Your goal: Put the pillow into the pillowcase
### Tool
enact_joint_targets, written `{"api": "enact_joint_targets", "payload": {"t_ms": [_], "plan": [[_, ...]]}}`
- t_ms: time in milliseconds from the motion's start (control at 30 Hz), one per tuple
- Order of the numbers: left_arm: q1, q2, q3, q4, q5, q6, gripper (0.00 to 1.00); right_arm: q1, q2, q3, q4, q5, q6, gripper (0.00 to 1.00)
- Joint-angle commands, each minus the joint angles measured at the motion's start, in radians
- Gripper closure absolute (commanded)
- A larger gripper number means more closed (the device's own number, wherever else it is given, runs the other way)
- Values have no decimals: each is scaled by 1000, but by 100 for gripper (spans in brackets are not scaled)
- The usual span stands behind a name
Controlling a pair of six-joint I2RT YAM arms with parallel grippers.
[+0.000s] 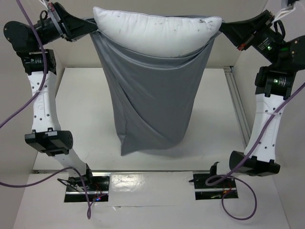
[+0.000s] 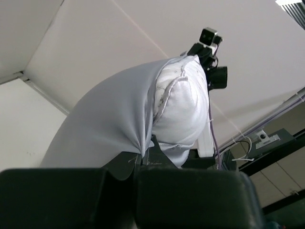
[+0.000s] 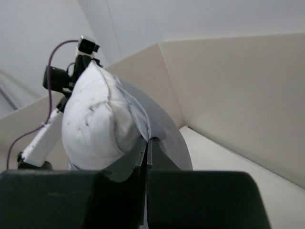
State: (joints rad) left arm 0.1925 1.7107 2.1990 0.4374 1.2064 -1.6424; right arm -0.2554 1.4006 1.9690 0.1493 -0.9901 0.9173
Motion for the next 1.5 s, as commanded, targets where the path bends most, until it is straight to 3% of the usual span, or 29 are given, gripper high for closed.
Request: {"api": "enact_joint_targets", "payload": {"t_ms": [0, 100, 167, 200, 233, 300, 467, 633, 700, 800, 867, 900, 933, 967, 1067, 1133, 1167, 1200, 1233, 1300, 1367, 1400, 1433, 1467], "plan": [[96, 53, 43, 200, -120, -83, 100, -111, 47, 162, 170, 168, 91, 100], [105, 93, 256, 176, -103, -91, 100, -128, 103, 423, 52, 208, 20, 100], [105, 17, 156, 190, -103, -44, 100, -128, 42, 296, 90, 185, 29, 100], [91, -24, -10, 190, -113, -8, 100, -114, 5, 184, 151, 176, 29, 100], [81, -89, -84, 178, -125, 66, 100, -92, -29, -84, 217, 176, 96, 100], [39, -105, -212, 97, -98, 157, 100, -33, -77, -316, 295, 156, 102, 100], [-13, -105, -363, 117, -77, 165, 100, 67, -77, -329, 40, 215, -118, 100], [-45, -57, -265, 75, -67, 167, 100, 76, -34, -208, 26, 206, -117, 100], [-57, -57, -255, -18, -76, 254, 100, 85, -34, -193, 26, 217, -145, 100], [-90, -69, -317, -123, -97, 343, 100, 137, -45, -326, -28, 244, -202, 100], [-99, -37, -332, -74, -68, 284, 100, 137, -45, -364, 51, 216, -154, 100], [-99, 4, -299, 60, -56, 156, 100, 110, -26, -307, 71, 197, -100, 100], [-82, 29, -142, 104, -56, 94, 100, 96, 9, -215, 46, 197, -100, 100], [-71, 59, -10, 119, -56, 43, 100, 84, 33, 24, 24, 197, -100, 100], [16, 185, 475, 33, -135, -63, 100, 42, 115, 386, -40, 214, -86, 100], [56, 121, 330, 153, -146, -132, 100, 31, 72, 330, -27, 214, -86, 100], [47, -1, 59, 149, -165, -84, 100, 31, 45, 239, 11, 214, -86, 100], [16, -41, -37, 64, -182, 78, 100, 44, 22, 29, 12, 214, -104, 100], [-1, -58, -103, -9, -182, 135, 100, 60, -1, -80, 12, 214, -118, 100], [-51, -36, -240, -13, -150, 133, 100, 82, -2, -320, -16, 200, -132, 100], [-62, 16, -237, 50, -122, 93, 100, 82, -24, -386, 77, 191, -92, 100], [-74, 33, -193, 20, -122, 93, 100, 71, -25, -340, 78, 191, -78, 100], [-74, 53, -133, -17, -122, 114, 100, 56, 15, -264, 59, 191, -78, 100], [-74, 113, 56, -67, -122, 125, 100, 42, 41, -69, 41, 174, -78, 100]]}}
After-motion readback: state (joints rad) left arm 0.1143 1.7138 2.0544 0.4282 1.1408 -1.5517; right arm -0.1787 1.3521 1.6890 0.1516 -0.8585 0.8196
